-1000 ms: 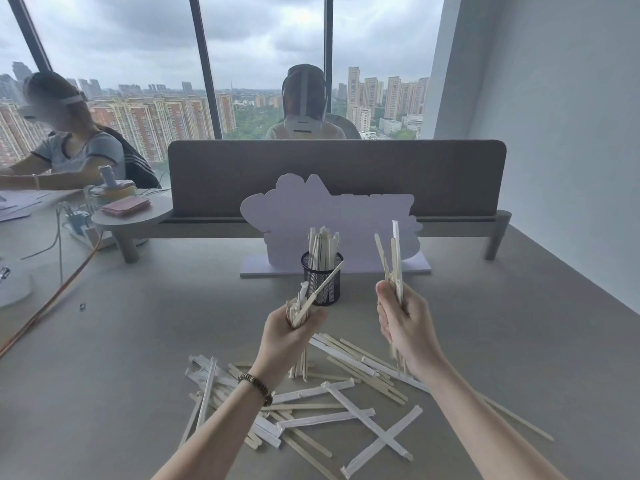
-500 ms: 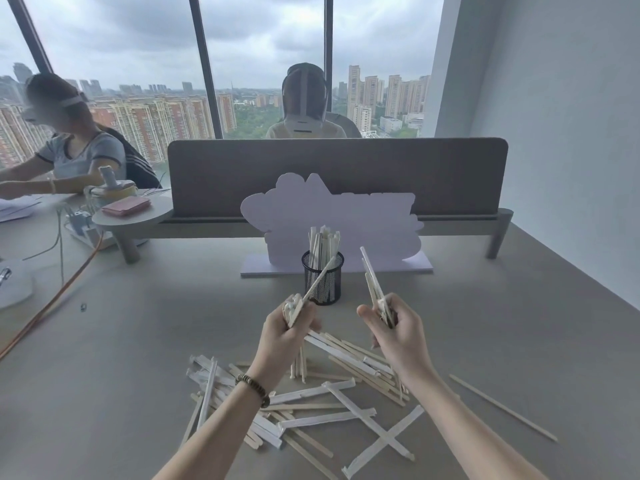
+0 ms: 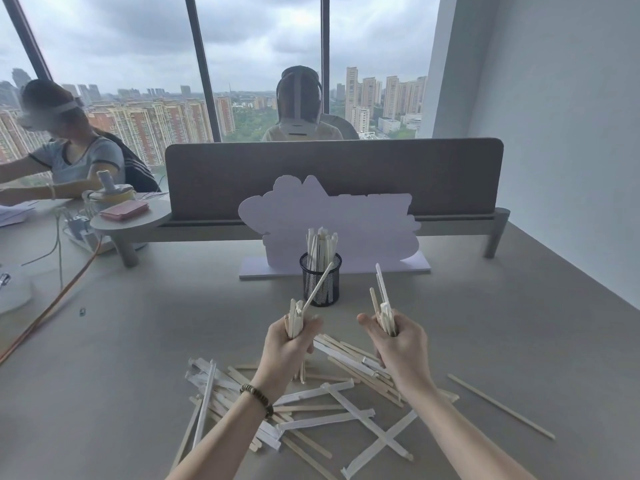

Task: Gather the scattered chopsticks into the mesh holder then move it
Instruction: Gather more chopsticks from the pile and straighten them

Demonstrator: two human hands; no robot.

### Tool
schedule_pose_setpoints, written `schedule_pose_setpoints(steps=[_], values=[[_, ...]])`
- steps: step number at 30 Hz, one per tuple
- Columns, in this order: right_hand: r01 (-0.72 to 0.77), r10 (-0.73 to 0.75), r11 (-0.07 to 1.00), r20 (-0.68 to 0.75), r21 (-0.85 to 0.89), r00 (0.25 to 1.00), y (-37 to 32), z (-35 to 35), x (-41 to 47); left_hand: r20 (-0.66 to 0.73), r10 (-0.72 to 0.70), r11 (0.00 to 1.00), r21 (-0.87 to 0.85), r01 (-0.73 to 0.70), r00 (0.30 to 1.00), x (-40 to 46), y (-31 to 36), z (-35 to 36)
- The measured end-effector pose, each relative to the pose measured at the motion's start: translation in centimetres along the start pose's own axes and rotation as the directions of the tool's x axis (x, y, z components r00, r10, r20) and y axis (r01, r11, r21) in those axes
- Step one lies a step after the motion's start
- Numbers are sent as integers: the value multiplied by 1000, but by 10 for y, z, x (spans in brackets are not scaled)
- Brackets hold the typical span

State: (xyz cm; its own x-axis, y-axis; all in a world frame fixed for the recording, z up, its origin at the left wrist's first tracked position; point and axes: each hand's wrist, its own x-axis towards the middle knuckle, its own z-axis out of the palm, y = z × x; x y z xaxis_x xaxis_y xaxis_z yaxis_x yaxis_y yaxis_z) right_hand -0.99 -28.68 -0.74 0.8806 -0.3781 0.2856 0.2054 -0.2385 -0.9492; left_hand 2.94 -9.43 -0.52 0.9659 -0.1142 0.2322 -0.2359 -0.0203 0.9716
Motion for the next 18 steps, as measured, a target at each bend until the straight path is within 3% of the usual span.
schedule_pose_setpoints(steps=[5, 13, 18], values=[[19, -18, 998, 21, -52, 1000, 4, -1, -3, -52, -13, 1000, 14, 14, 999, -2, 2, 0], [41, -44, 998, 87, 42, 995, -8, -4, -2, -66, 26, 997, 72, -21, 997, 5, 11, 1], [83, -85, 993, 16, 81, 996, -8, -7, 0, -68, 19, 995, 96, -12, 997, 5, 9, 1]])
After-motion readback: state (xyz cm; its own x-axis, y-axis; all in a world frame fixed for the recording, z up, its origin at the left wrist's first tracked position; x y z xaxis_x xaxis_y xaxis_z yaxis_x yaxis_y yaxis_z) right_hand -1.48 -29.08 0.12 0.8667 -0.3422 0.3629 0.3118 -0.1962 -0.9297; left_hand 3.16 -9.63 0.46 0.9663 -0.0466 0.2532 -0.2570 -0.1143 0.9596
